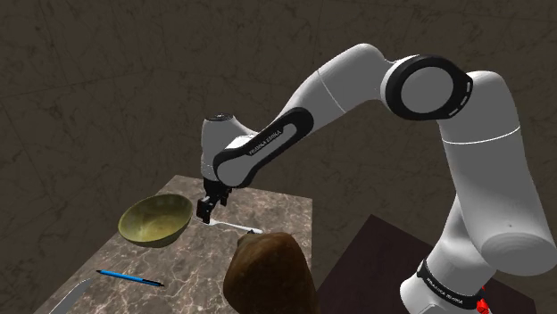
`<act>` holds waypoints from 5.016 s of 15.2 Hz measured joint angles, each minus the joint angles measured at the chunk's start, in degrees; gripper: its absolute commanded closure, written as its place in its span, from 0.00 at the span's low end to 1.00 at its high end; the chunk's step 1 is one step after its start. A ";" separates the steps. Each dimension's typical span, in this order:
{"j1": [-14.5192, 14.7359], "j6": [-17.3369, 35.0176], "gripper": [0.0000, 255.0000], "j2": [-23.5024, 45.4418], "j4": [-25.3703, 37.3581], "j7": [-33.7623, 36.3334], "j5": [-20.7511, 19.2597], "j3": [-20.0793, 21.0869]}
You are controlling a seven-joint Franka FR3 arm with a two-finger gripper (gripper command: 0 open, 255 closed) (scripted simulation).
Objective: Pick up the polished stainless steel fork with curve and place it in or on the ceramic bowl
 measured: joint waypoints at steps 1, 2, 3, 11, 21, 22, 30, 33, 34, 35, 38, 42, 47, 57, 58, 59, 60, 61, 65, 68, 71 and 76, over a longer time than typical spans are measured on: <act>0.15 0.27 0.00 0.83 0.53 0.04 -0.16 -0.08; 0.26 0.82 0.00 1.36 0.51 0.14 -0.30 -0.17; 0.42 1.34 0.00 2.18 0.80 0.26 -0.46 -0.28; 0.72 3.38 0.00 4.92 1.50 0.48 -0.96 -0.73; 0.61 3.69 1.00 4.21 0.93 0.60 -1.03 -0.88; 0.61 3.72 1.00 4.19 0.88 0.60 -1.02 -0.87; 0.35 0.82 1.00 2.30 1.47 0.08 -0.42 -0.26; 0.23 -0.67 1.00 0.62 1.30 -0.02 -0.10 0.02; 0.15 -1.28 1.00 0.10 1.41 -0.12 0.03 0.11; 0.11 -1.66 1.00 -0.40 1.28 -0.15 0.12 0.19; -0.16 -3.26 1.00 -1.87 1.41 -0.48 0.49 0.43; -0.29 -5.66 1.00 -3.77 1.93 -0.67 0.93 0.75; -0.47 -8.56 1.00 -5.91 2.71 -0.96 1.45 1.08; -0.83 -14.62 1.00 -9.59 5.15 -1.60 2.43 1.58; -0.43 -15.27 1.00 -8.72 6.67 -1.20 2.23 1.60; 0.15 -15.97 1.00 -7.44 8.62 -0.60 1.93 1.64; 1.10 -17.28 1.00 -5.75 11.58 0.34 1.55 1.74; 1.78 -17.94 1.00 -4.45 13.52 0.99 1.26 1.79; 5.60 -24.03 1.00 4.02 27.97 3.79 -0.18 1.76; 9.03 -30.09 1.00 13.00 43.04 5.32 -1.16 1.42; 12.82 -38.47 1.00 24.53 63.08 5.82 -1.79 0.79; 12.92 -36.03 1.00 25.59 61.62 6.25 -1.94 0.71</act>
